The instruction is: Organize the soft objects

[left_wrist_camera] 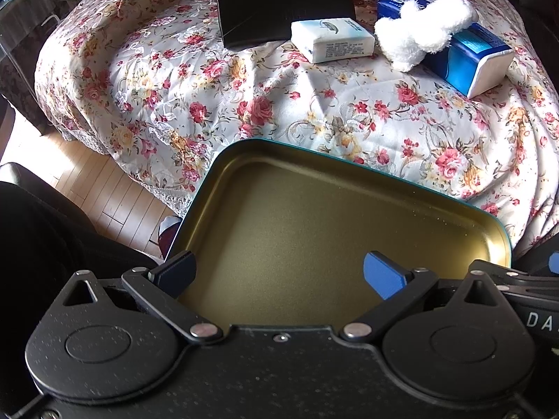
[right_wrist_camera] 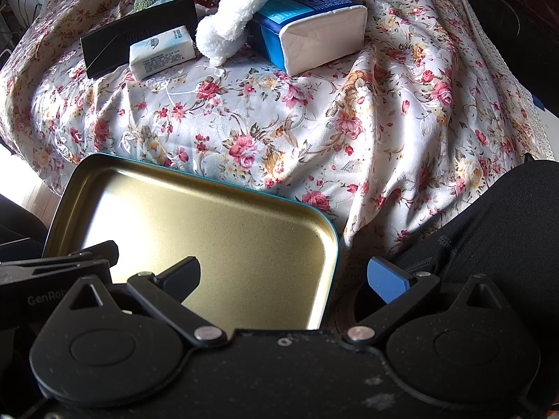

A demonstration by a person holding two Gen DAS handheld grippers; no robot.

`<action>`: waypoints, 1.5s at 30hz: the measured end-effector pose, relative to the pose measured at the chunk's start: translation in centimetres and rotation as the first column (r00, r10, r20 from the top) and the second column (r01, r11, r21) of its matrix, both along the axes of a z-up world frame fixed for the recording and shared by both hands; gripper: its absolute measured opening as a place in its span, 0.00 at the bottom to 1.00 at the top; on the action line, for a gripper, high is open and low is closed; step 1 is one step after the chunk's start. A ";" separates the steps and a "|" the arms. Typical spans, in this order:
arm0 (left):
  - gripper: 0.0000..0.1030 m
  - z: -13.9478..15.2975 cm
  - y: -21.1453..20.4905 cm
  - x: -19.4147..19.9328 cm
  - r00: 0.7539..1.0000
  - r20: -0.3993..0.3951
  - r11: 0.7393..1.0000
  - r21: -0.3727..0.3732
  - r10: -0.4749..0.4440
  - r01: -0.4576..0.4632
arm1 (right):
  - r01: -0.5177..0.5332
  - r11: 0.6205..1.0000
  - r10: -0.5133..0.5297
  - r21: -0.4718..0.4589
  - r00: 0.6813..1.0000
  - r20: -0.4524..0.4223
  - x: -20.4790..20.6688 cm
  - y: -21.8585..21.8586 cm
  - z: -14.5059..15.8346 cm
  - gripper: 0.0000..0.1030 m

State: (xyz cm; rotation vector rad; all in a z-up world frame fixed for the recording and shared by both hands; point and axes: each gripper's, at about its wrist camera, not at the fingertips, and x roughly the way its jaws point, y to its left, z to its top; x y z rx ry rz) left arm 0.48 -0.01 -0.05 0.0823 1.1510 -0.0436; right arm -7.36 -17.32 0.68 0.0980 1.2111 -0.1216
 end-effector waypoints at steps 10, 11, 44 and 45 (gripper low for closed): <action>0.96 0.0 0.1 0.0 1.000 0.000 1.000 -0.002 0.000 0.000 | -0.001 1.000 0.001 -0.001 1.000 0.002 0.0 0.1 -0.1 1.00; 0.96 0.0 0.1 0.0 1.000 0.001 1.000 -0.003 0.001 -0.001 | -0.002 1.000 0.002 -0.001 1.000 0.003 -0.1 0.1 -0.1 1.00; 0.92 9.3 -1.8 16.8 0.930 0.359 0.991 -0.076 -0.077 0.111 | -0.013 1.000 0.016 -0.010 0.919 0.394 16.1 -4.5 9.8 0.98; 0.92 9.3 -1.8 17.8 0.929 0.362 0.991 -0.076 -0.075 0.110 | 0.007 1.000 -0.002 -0.011 0.916 0.400 17.2 -5.0 9.7 0.98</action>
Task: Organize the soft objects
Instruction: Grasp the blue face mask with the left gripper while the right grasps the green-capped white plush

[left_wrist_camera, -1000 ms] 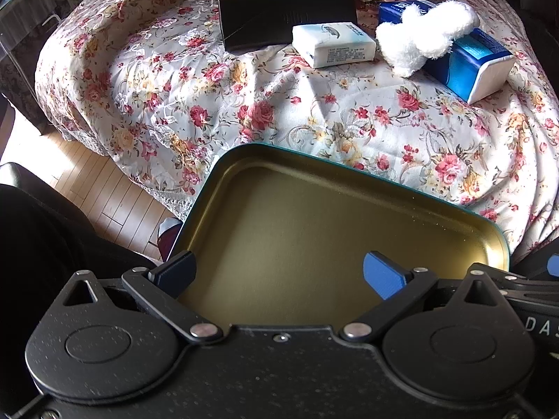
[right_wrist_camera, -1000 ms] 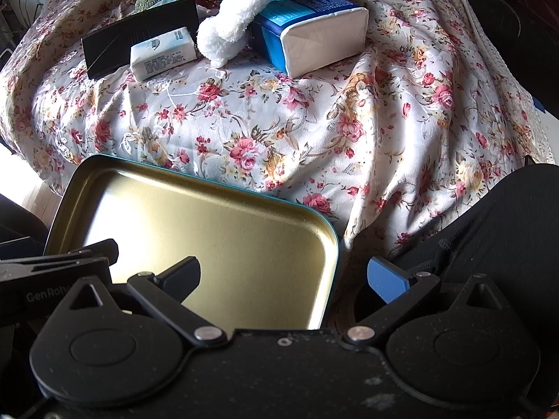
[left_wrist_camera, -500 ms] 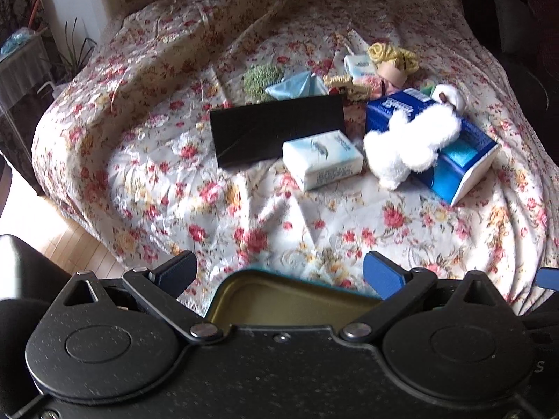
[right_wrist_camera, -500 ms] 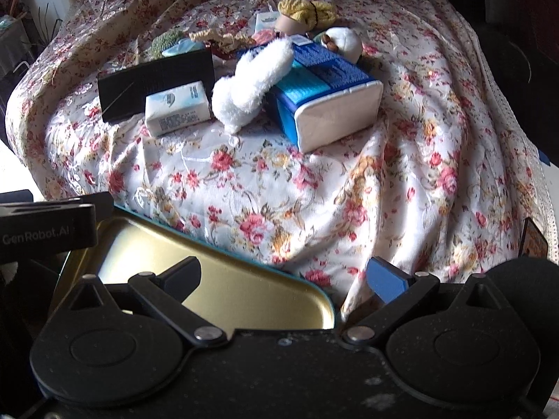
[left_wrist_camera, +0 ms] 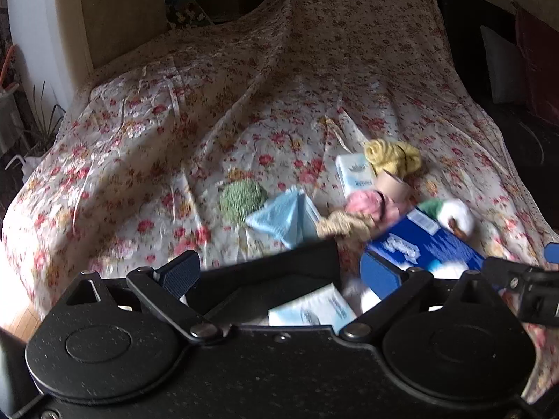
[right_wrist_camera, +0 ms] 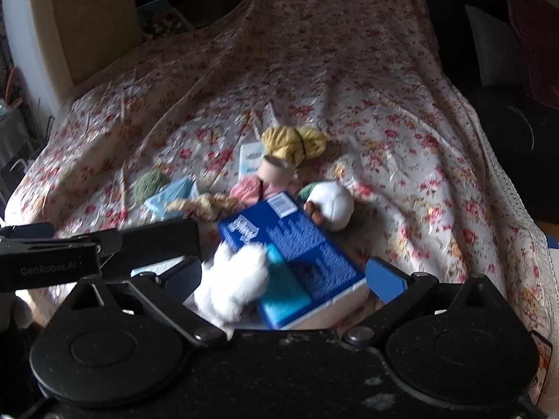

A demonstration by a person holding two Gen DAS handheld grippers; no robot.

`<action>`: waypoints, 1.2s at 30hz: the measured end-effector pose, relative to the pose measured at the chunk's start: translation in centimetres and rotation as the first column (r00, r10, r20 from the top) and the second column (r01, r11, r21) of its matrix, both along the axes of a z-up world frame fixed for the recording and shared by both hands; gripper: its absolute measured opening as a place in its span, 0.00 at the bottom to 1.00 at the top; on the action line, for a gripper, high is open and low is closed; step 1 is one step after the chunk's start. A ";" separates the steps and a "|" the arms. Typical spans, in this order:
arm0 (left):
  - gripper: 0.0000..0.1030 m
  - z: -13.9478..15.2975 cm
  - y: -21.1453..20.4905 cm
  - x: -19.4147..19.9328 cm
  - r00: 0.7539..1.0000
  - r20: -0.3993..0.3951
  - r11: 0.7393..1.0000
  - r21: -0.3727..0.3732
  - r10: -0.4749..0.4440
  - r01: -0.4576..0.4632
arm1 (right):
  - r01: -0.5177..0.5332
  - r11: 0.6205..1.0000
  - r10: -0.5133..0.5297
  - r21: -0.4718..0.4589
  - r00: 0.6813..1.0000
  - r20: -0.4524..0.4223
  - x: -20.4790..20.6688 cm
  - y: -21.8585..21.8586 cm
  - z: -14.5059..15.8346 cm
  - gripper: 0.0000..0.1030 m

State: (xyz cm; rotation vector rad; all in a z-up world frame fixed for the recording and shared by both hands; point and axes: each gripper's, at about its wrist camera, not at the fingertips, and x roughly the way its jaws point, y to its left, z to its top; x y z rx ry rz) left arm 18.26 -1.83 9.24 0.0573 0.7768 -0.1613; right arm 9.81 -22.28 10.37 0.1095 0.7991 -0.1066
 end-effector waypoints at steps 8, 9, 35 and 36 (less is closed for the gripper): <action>0.92 -0.6 0.0 7.4 1.000 -0.003 0.999 -0.045 0.031 -0.031 | 0.097 0.994 -0.095 0.046 0.994 -0.044 9.9 -4.2 -2.5 0.95; 0.92 -1.0 0.0 8.1 0.999 -0.004 0.998 -0.048 0.036 -0.036 | 0.106 0.994 -0.104 0.040 0.993 -0.052 10.7 -4.4 -2.8 0.95; 0.92 -7.5 -1.6 14.4 0.977 -0.211 0.998 -0.040 0.033 -0.042 | 0.104 0.982 -0.060 0.158 0.963 -0.264 15.7 -7.0 -10.7 0.51; 0.92 -7.7 -1.8 14.4 0.976 -0.214 0.998 -0.038 0.031 -0.040 | 0.101 0.982 -0.058 0.157 0.965 -0.257 15.6 -7.0 -10.6 0.51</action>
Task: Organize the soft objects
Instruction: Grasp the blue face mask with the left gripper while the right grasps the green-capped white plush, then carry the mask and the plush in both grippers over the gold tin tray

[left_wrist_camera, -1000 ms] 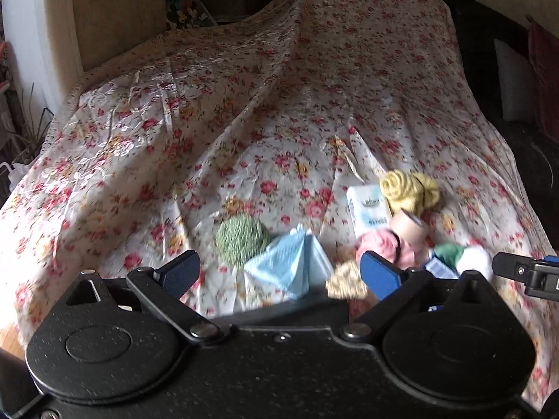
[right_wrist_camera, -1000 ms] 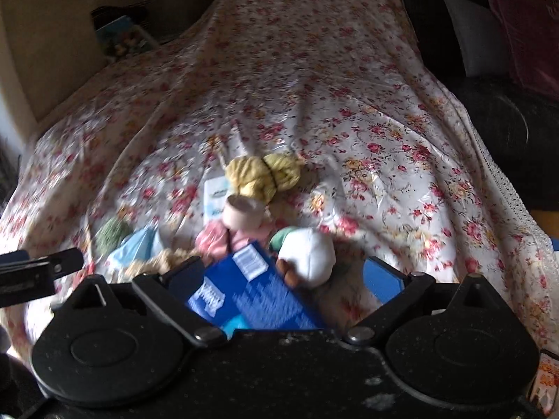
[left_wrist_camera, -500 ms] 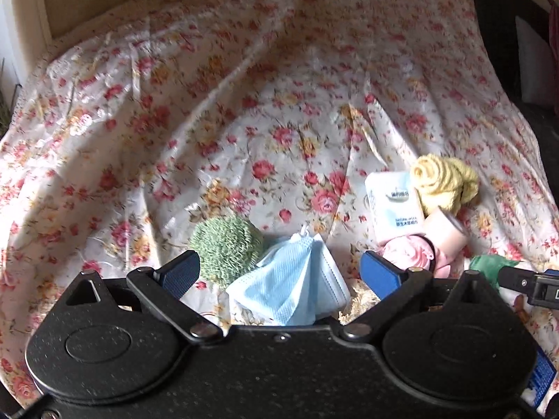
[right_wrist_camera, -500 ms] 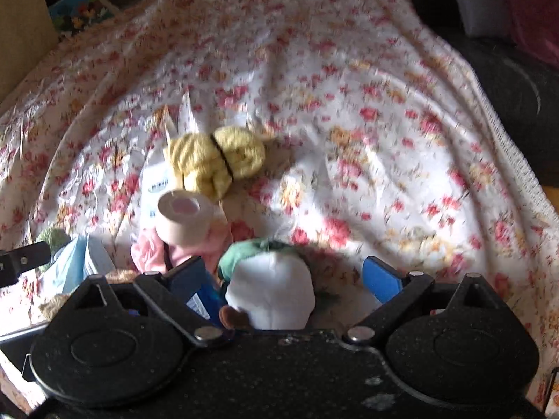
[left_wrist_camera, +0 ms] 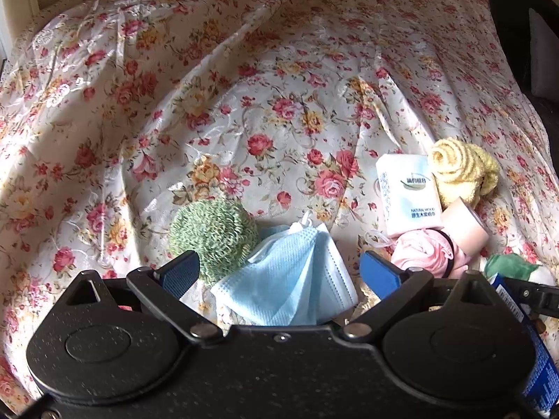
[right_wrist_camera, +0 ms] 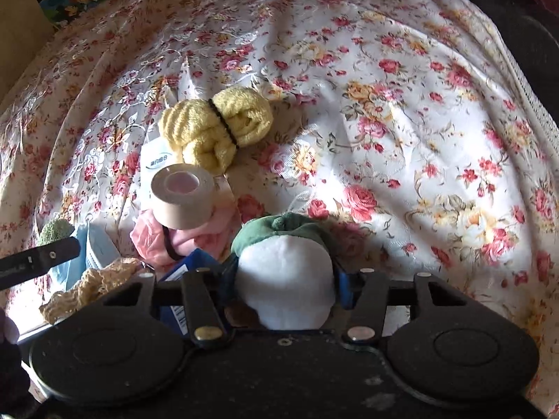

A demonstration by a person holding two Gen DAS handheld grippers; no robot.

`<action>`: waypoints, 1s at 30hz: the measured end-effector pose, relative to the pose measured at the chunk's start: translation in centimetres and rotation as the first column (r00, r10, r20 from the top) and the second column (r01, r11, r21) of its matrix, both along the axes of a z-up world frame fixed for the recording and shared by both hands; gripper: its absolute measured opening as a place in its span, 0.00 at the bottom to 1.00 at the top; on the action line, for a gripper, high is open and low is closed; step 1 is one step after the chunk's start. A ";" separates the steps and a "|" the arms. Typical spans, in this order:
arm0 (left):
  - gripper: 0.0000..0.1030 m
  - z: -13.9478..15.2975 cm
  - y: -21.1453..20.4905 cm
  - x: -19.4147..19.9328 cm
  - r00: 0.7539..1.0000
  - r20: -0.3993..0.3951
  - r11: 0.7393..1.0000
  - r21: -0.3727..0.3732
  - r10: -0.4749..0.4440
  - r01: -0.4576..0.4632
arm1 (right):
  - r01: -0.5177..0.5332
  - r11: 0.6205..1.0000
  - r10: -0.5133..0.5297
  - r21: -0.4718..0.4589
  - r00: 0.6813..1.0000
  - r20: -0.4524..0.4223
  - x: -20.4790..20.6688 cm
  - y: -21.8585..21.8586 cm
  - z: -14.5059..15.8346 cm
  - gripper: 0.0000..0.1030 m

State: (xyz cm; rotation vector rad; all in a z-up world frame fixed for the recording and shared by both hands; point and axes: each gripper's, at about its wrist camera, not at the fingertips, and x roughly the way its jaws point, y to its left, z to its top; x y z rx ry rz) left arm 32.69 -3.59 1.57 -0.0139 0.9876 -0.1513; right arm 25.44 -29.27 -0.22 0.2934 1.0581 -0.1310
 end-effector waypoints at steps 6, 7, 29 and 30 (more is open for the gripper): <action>0.93 -0.6 -0.9 0.4 1.000 -0.005 0.999 0.034 -0.008 0.008 | 0.000 1.000 -0.001 0.022 0.999 0.036 -0.4 -0.2 0.6 0.51; 0.93 -0.6 -1.1 0.5 1.000 -0.005 0.999 0.037 -0.009 0.010 | -0.001 1.000 0.000 0.024 0.999 0.042 -0.5 -0.2 0.7 0.51; 0.71 -2.4 -1.1 1.5 0.993 -0.115 0.999 -0.038 0.025 -0.030 | -0.024 1.000 0.022 0.019 0.995 0.102 -1.2 0.1 2.0 0.51; 0.68 -2.3 -1.1 1.4 0.993 -0.116 0.998 -0.057 0.013 -0.019 | -0.024 1.000 0.022 0.017 0.994 0.106 -1.2 0.2 2.1 0.51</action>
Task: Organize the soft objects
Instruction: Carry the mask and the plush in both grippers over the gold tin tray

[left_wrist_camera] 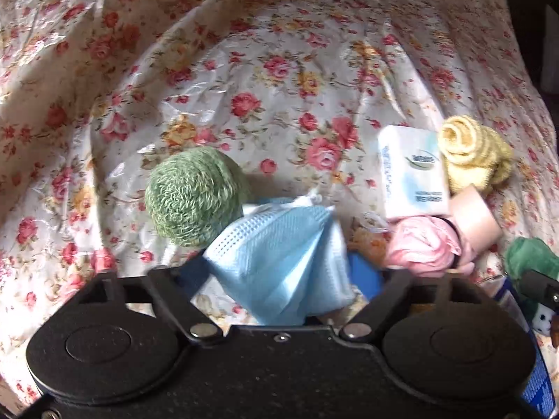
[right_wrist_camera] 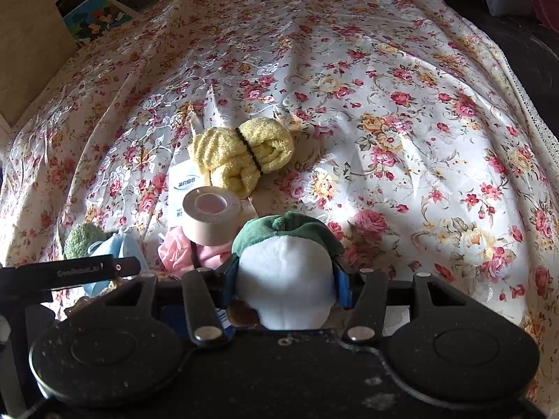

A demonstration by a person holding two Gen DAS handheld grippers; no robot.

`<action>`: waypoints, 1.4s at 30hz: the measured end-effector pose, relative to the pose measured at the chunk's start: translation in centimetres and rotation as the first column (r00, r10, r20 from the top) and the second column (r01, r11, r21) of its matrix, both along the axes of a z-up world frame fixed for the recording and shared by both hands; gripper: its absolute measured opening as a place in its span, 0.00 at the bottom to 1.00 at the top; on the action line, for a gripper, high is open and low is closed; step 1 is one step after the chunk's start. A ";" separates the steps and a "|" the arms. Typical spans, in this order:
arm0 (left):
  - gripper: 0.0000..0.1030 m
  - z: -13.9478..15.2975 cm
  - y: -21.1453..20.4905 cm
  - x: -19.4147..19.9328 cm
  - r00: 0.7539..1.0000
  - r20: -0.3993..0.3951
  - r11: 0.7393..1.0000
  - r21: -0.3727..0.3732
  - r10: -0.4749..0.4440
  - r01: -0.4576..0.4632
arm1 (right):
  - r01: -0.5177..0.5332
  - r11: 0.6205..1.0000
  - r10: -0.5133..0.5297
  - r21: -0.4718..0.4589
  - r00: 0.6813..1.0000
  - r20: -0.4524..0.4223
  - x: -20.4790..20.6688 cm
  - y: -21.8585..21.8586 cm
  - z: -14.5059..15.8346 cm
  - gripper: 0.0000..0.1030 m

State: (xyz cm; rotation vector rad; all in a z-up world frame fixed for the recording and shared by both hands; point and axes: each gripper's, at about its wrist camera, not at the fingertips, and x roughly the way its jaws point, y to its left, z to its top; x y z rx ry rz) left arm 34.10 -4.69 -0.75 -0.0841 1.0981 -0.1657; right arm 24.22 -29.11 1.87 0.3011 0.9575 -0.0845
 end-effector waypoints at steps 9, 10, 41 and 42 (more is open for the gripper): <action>0.47 3.7 1.0 -2.5 0.993 0.121 0.998 -0.057 -0.002 0.009 | 0.001 1.000 0.000 -0.016 0.998 0.069 -1.2 -0.2 1.2 0.51; 0.47 4.3 1.2 -2.9 0.990 0.138 0.998 -0.061 -0.002 0.011 | -0.001 1.000 0.002 -0.019 0.997 0.083 -1.5 -0.1 1.5 0.51; 0.48 5.9 5.3 -27.5 0.991 0.135 0.999 0.034 -0.008 0.004 | -0.140 0.990 0.142 -0.033 0.989 0.045 -28.4 11.0 4.2 0.51; 0.48 5.6 5.2 -28.2 0.991 0.130 0.999 0.043 -0.012 0.006 | -0.139 0.990 0.140 -0.037 0.990 0.033 -28.9 11.1 4.2 0.51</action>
